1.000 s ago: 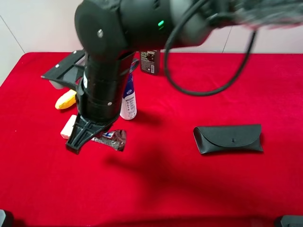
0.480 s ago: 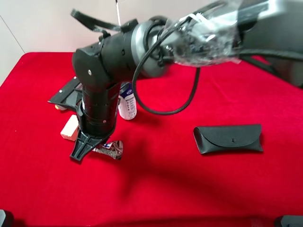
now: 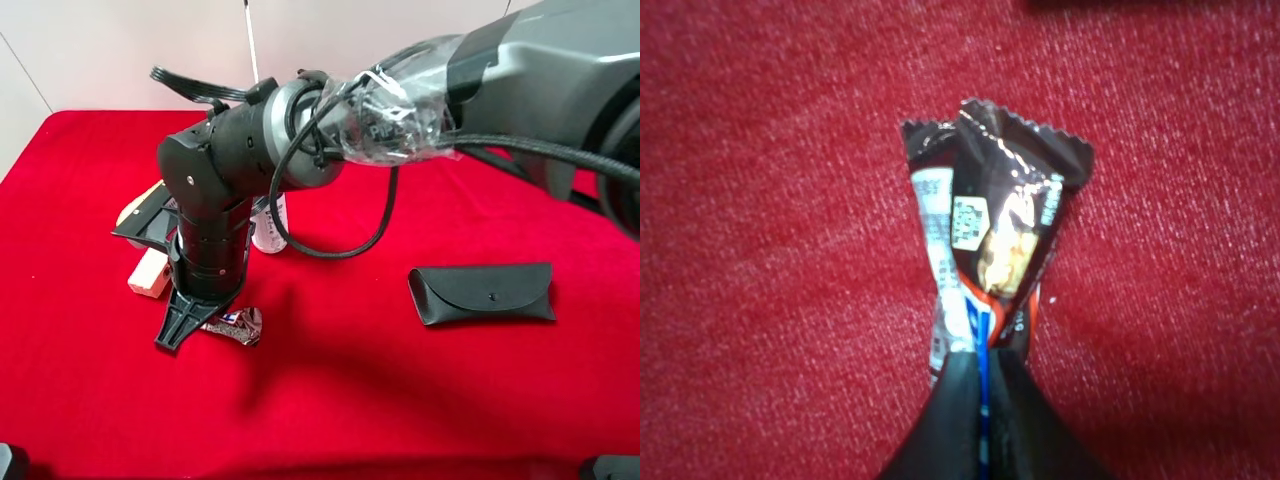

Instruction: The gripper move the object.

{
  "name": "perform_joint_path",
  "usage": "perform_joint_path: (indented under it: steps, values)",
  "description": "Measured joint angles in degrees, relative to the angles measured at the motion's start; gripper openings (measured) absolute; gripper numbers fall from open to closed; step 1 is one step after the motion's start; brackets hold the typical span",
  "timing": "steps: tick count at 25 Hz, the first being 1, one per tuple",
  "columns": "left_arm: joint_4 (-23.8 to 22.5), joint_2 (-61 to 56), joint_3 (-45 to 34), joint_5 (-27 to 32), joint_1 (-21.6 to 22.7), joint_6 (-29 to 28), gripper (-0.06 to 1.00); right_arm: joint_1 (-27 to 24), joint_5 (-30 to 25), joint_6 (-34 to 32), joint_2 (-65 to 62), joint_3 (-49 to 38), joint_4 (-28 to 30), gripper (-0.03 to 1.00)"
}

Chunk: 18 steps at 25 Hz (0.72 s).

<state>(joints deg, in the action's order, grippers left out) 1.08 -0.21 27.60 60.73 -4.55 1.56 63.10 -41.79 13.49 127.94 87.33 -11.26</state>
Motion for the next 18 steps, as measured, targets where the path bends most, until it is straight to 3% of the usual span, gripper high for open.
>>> perform_joint_path:
  steps: [18]
  values:
    - [0.0, 0.0, 0.0, 0.0, 0.0, 0.0, 0.97, 0.0, -0.65, 0.0, 0.0, 0.0, -0.11, -0.03]
